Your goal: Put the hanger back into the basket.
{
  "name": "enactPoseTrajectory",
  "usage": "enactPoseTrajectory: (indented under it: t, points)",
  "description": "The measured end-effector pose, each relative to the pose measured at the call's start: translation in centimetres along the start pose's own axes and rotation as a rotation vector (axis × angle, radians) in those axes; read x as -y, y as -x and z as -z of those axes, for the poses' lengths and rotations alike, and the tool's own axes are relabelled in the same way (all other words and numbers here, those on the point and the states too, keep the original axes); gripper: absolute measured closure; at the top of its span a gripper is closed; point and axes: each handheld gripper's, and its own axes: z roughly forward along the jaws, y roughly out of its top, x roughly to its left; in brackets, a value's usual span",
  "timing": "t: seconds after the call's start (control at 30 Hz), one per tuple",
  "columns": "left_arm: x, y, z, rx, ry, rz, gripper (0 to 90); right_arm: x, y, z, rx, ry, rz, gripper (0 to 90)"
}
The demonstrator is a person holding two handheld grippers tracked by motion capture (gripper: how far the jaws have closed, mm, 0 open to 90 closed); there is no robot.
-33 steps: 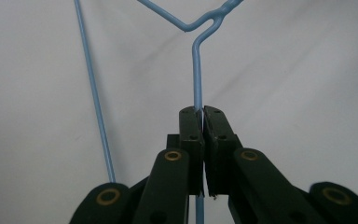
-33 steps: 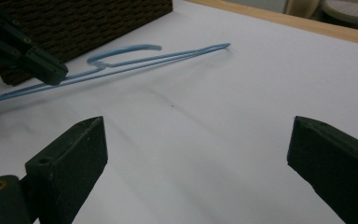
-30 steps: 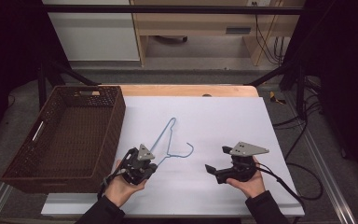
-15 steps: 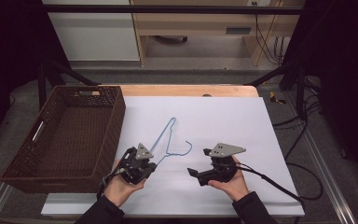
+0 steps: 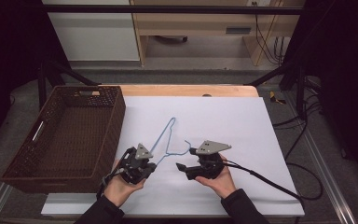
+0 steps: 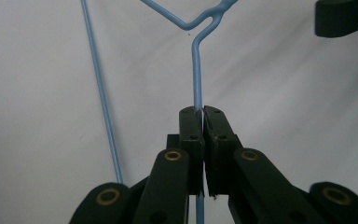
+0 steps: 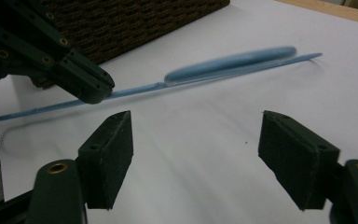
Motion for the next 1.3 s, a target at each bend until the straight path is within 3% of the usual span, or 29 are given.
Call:
enactPoseTrajectory:
  t: [0.23, 0.33, 0.57, 0.93, 1.3]
  points:
    - [0.0, 0.0, 0.0, 0.001, -0.001, -0.001, 87.2, -0.5, 0.1, -1.0, -0.022, 0.02, -0.013, 44.6]
    - [0.1, 0.1, -0.2, 0.002, -0.001, 0.0, 87.2, -0.5, 0.2, -1.2, -0.03, 0.032, -0.013, 56.8]
    - [0.2, 0.2, -0.4, 0.003, -0.006, -0.003, 87.2, -0.6, 0.3, -1.2, -0.067, 0.034, -0.014, 70.0]
    - [0.2, 0.3, -0.7, 0.0, -0.01, -0.007, 87.1, -0.5, 0.1, -1.4, -0.098, 0.02, 0.005, 83.2]
    - [0.2, 0.4, -0.9, 0.008, -0.017, -0.011, 86.3, -0.4, -0.2, -1.5, -0.057, 0.012, 0.017, 85.4]
